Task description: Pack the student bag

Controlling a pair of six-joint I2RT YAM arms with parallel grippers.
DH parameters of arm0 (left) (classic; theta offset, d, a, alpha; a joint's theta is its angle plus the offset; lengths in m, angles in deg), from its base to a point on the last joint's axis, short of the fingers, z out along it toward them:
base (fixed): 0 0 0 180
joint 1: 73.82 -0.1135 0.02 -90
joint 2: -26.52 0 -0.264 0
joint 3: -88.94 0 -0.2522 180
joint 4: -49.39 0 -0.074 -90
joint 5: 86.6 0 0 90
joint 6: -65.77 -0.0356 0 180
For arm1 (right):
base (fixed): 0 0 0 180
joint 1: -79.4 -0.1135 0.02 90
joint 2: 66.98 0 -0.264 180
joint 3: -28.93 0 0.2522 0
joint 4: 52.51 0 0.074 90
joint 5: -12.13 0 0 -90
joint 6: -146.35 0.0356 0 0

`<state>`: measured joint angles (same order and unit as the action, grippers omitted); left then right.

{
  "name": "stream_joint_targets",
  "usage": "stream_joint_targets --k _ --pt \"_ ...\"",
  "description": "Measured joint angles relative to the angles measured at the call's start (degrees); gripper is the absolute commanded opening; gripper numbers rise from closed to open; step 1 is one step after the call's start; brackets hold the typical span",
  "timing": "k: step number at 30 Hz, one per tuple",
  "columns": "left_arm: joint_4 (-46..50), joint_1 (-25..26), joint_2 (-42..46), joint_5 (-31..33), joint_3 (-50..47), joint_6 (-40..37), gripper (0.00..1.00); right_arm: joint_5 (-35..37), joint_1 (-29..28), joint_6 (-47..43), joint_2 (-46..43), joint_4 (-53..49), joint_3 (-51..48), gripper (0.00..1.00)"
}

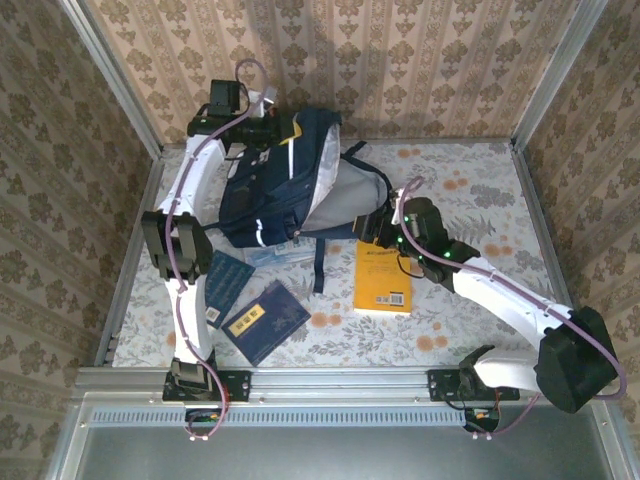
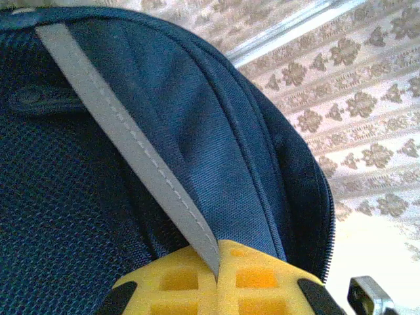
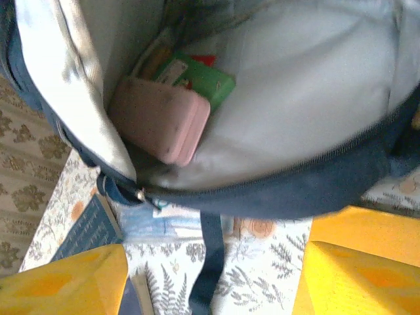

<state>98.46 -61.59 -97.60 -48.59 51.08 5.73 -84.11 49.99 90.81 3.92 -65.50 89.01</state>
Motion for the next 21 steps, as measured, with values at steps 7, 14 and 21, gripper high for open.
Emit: stream_joint_targets --k 7,14,21 --pt "-4.3 -3.0 -5.9 5.4 8.6 4.0 0.00 -3.4 -2.2 -2.1 7.6 -2.8 2.6 0.55" --pt "-9.6 -3.6 -9.7 8.0 8.9 7.7 0.06 -5.7 -2.5 -2.4 19.9 -3.9 8.9 0.47" --pt "-12.8 -2.3 -13.0 6.8 8.6 10.3 0.15 -7.7 -3.0 -2.4 29.0 -4.5 17.6 0.44"
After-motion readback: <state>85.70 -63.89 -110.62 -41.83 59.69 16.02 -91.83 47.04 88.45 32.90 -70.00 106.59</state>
